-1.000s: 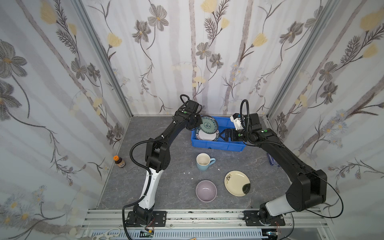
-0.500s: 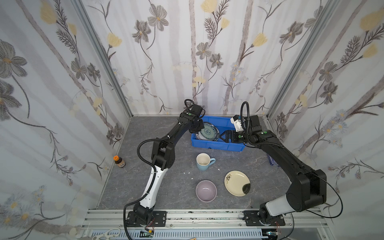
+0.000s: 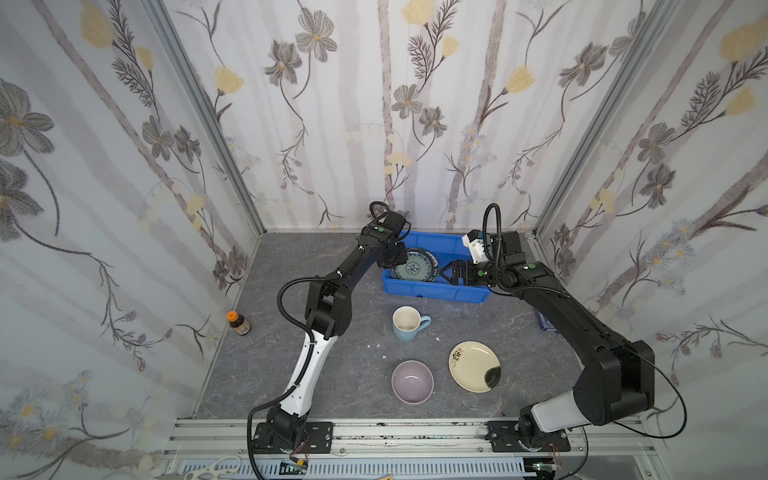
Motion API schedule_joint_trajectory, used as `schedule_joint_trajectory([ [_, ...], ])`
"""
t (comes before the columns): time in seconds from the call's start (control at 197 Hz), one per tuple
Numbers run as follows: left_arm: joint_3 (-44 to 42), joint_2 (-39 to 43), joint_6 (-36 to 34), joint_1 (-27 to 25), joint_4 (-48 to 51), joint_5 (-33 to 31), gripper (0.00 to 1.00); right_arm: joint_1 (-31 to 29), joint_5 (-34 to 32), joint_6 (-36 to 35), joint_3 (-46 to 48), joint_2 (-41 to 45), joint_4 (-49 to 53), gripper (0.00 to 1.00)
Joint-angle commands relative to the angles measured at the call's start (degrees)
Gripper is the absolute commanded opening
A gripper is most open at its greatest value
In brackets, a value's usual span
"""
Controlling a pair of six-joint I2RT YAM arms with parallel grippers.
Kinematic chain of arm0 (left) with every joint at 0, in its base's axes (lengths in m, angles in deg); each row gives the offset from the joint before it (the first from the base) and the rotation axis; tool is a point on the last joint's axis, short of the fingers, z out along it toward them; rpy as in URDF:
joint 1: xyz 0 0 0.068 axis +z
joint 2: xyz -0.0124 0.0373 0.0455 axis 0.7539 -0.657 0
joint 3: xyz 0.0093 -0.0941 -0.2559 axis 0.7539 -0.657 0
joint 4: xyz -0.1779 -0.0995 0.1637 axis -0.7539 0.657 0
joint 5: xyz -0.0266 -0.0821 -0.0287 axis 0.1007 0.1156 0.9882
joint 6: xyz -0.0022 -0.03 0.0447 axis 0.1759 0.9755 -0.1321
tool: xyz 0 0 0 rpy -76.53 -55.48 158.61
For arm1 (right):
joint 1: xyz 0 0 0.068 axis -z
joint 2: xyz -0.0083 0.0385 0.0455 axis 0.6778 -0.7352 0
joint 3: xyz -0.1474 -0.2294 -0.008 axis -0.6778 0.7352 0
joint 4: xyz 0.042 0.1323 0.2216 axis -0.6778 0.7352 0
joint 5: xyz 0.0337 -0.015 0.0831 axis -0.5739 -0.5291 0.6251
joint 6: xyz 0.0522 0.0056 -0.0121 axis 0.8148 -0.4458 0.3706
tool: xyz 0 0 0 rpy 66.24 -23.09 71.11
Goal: Place the mixed dishes into the plastic bin
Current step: 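Lower the blue-floral plate onto the green-rimmed plates and open left gripper, then withdraw the left gripper from the bin while right gripper retracts toward robot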
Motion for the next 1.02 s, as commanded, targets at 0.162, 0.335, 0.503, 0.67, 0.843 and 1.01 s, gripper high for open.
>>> schedule_joint_trajectory([
  [0.162, 0.6, -0.1, -0.6, 0.0, 1.7, -1.4, 0.43, 0.2, 0.7, -0.2, 1.1, 0.9, -2.5, 1.00],
  [0.335, 0.6, -0.2, -0.6, 0.0, 1.6, -1.2, 0.41, 0.2, 0.5, -0.1, 1.7, 1.4, -2.5, 1.00],
  [0.503, 0.6, -0.2, -0.7, 0.0, 1.6, -0.9, 0.34, 0.3, 0.2, -0.1, 2.4, 2.1, -2.6, 1.00],
  [0.67, 0.6, 1.1, -1.2, -0.4, 1.9, -1.3, 0.32, 0.3, 0.5, 0.1, 2.7, 2.3, -2.8, 0.99],
  [0.843, 0.1, 5.8, -2.9, -1.9, 2.0, -2.8, 0.37, 0.3, -4.1, 1.3, 2.7, 4.8, -1.6, 1.00],
  [1.01, -3.7, 13.6, -5.0, -4.1, 1.4, -4.6, 0.47, -0.1, -7.7, 2.5, 5.4, 9.0, -0.6, 1.00],
])
